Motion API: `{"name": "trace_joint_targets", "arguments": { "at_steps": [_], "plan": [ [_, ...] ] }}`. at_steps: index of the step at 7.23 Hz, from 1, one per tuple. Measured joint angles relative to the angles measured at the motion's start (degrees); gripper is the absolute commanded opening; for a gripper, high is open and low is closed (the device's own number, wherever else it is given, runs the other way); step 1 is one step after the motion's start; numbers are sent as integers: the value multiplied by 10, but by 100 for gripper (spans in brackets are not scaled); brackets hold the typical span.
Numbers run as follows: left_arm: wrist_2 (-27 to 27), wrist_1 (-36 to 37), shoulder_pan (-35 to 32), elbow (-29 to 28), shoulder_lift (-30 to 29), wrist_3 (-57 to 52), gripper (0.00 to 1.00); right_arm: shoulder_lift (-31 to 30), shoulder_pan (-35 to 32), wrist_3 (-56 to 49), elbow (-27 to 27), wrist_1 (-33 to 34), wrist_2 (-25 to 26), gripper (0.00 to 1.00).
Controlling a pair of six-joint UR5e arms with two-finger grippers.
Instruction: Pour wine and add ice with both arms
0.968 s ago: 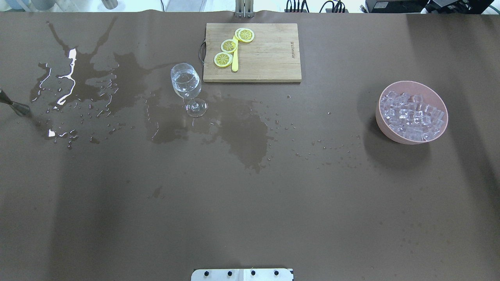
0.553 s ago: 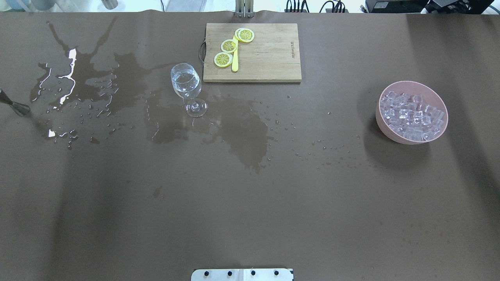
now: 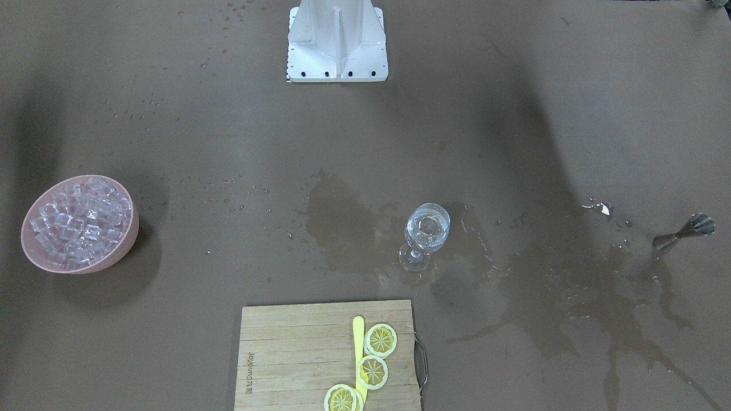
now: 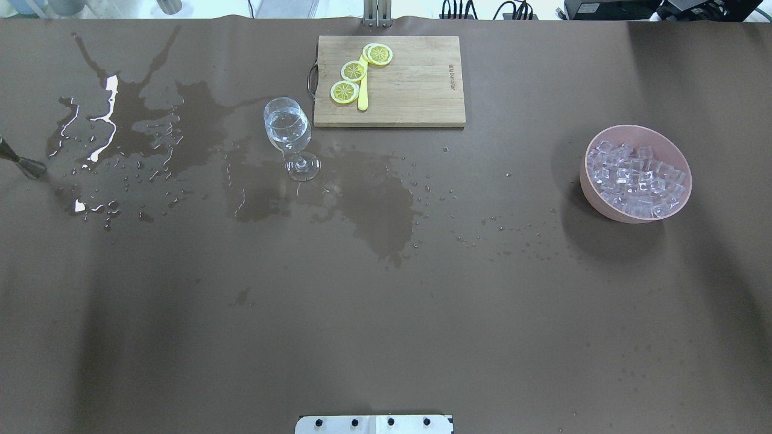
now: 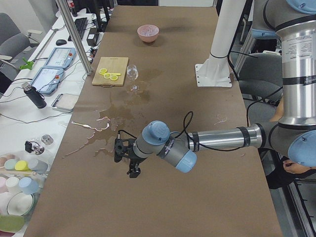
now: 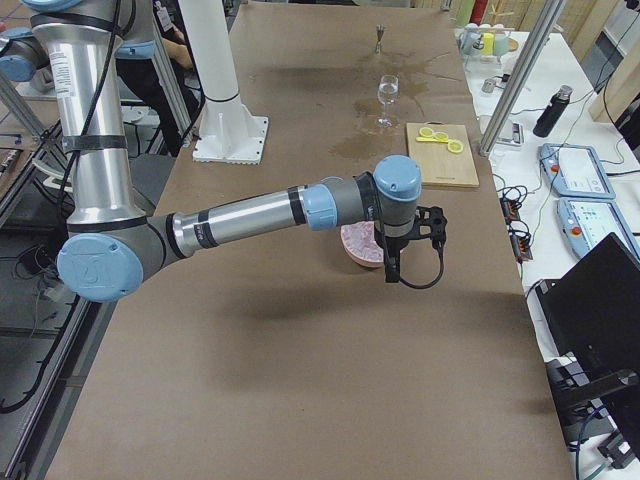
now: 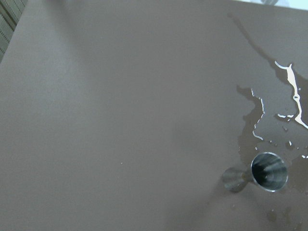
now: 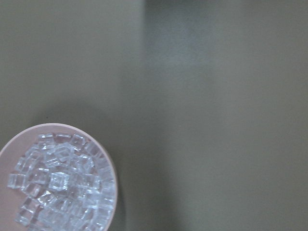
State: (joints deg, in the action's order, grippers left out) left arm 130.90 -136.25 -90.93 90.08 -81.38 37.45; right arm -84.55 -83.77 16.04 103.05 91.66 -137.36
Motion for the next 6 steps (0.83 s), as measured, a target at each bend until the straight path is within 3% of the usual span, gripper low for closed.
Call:
{"name": "trace_joint_targets", "arguments": {
  "at_steps": [3,4,6],
  "plan": [
    [-28,-114,39,-28,9,89,97,60,119,143,15,-5,47,100],
    [-56,-144,60,-32,21,98,97,87,154,180,8,-5,63,76],
    [-98,-208,102,-36,45,129,97,119,191,212,-17,-6,82,47]
  ]
}}
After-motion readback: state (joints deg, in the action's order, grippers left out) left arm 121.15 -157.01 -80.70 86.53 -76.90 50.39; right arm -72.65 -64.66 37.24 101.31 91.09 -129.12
